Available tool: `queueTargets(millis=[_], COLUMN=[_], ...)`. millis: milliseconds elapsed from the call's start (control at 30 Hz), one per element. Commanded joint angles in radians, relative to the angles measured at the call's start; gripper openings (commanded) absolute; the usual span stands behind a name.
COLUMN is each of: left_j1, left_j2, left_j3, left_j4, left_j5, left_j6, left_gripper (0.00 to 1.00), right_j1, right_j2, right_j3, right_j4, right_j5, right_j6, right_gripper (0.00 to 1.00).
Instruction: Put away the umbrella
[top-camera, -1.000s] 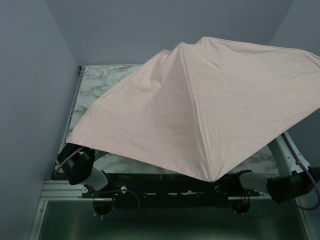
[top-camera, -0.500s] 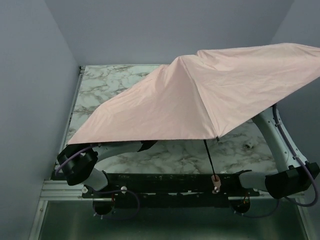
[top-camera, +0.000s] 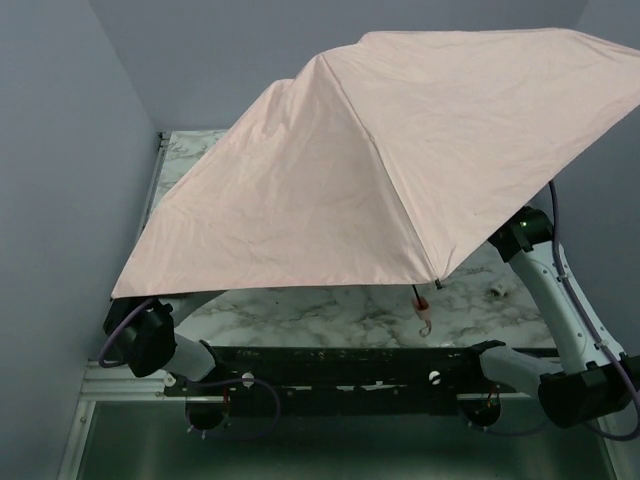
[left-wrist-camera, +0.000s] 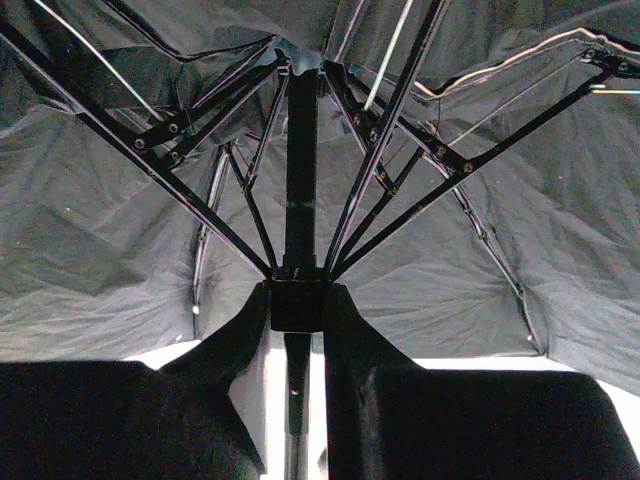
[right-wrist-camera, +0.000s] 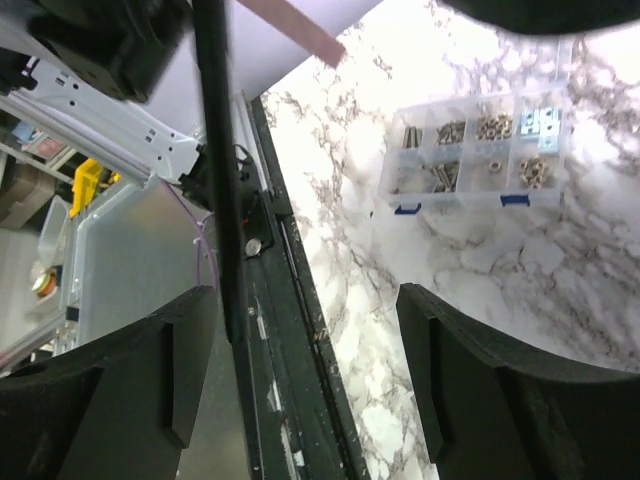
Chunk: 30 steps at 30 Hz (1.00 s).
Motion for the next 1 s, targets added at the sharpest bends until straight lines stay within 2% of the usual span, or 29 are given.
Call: queueTargets(millis=[0,133,167,200,233,267,300,433,533,800,967], left_j1=[0.021,0.049,0.053,0.057,0.058,0.058,0.056,0.026,-0.003,-0.086,-0.167], left_j2=[0.048,0.093,0.096,0.099,0.099,0.096,0.091,0.051,0.024,-0.011,0.056], left_j3=[0.153,0.235,0.251,0.260,0.265,0.266,0.260,0.180,0.102,-0.030,-0.052], left_j4=[-0.013,-0.034,-0.042,-0.047,-0.050,-0.058,-0.073,-0.144,-0.160,-0.277,-0.226], left_j5=[-0.023,-0.029,-0.028,-0.025,-0.018,-0.006,0.012,0.122,0.189,0.361,0.420], left_j6=[0.106,0.109,0.105,0.106,0.107,0.106,0.093,-0.016,-0.117,-0.098,-0.112], left_gripper=[0.00,0.00,0.00,0.00,0.00,0.00,0.00,0.00,0.00,0.00,0.00], right_j1=[0.007,0.008,0.009,0.009,0.009,0.008,0.007,0.008,0.008,0.008,0.013], right_j2=[-0.013,-0.032,-0.039,-0.042,-0.043,-0.044,-0.042,0.026,0.080,0.263,0.300], right_j3=[-0.043,-0.077,-0.088,-0.091,-0.090,-0.085,-0.066,0.079,0.156,0.343,0.329], right_j4=[-0.023,-0.025,-0.033,-0.050,-0.058,-0.063,-0.063,-0.086,-0.024,0.026,0.124], right_j5=[-0.039,-0.035,-0.026,-0.007,0.009,0.026,0.039,0.122,0.198,0.184,0.162], right_j6=[-0.021,-0.029,-0.039,-0.054,-0.062,-0.069,-0.071,-0.077,-0.045,0.024,0.126], right_gripper=[0.79,0.75,0.66,0.49,0.24,0.11,0.01,0.00,0.00,0.00,0.00])
